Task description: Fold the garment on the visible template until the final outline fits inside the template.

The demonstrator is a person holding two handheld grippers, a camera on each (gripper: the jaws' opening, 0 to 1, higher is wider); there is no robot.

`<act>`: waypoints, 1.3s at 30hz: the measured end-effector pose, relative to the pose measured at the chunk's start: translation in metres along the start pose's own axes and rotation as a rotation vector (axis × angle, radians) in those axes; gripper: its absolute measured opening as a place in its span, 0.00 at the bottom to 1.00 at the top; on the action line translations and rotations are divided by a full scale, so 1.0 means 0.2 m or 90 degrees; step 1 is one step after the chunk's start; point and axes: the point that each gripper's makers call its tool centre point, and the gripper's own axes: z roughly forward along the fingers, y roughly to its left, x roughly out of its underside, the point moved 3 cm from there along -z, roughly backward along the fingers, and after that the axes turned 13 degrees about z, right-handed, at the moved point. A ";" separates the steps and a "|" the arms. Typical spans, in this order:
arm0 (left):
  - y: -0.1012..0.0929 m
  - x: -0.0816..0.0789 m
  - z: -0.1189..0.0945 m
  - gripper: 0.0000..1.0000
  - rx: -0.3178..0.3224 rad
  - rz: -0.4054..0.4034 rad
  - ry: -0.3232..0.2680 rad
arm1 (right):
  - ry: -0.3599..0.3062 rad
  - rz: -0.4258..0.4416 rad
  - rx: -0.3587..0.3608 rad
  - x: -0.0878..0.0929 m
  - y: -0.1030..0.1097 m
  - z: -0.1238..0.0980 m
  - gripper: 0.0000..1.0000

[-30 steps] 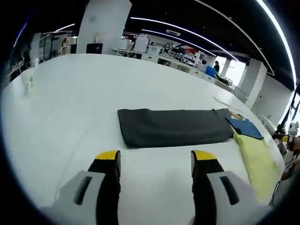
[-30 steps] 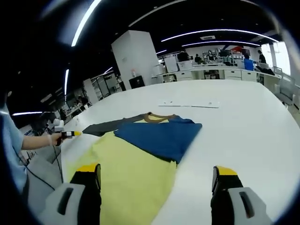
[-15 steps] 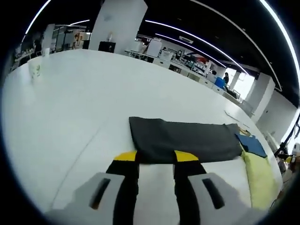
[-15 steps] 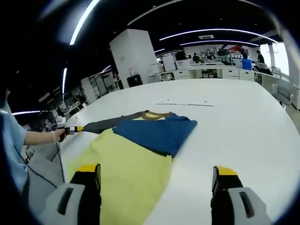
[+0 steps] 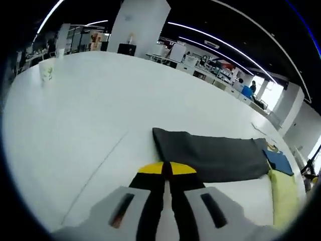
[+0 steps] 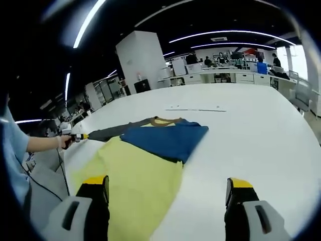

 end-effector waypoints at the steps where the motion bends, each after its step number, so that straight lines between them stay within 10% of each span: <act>1: -0.01 -0.01 0.00 0.00 0.002 0.009 -0.006 | -0.001 0.002 0.000 0.00 0.00 0.00 0.97; 4: -0.05 -0.07 0.00 0.00 0.018 -0.081 -0.020 | -0.004 0.005 -0.002 0.01 0.00 -0.01 0.97; 20: -0.49 -0.45 -0.07 0.00 0.150 -0.048 -0.085 | -0.030 0.011 -0.050 0.02 0.03 0.03 0.96; 39: -1.09 -0.73 -0.02 0.00 0.282 -0.007 -0.105 | -0.011 0.001 -0.091 0.06 0.02 -0.02 1.00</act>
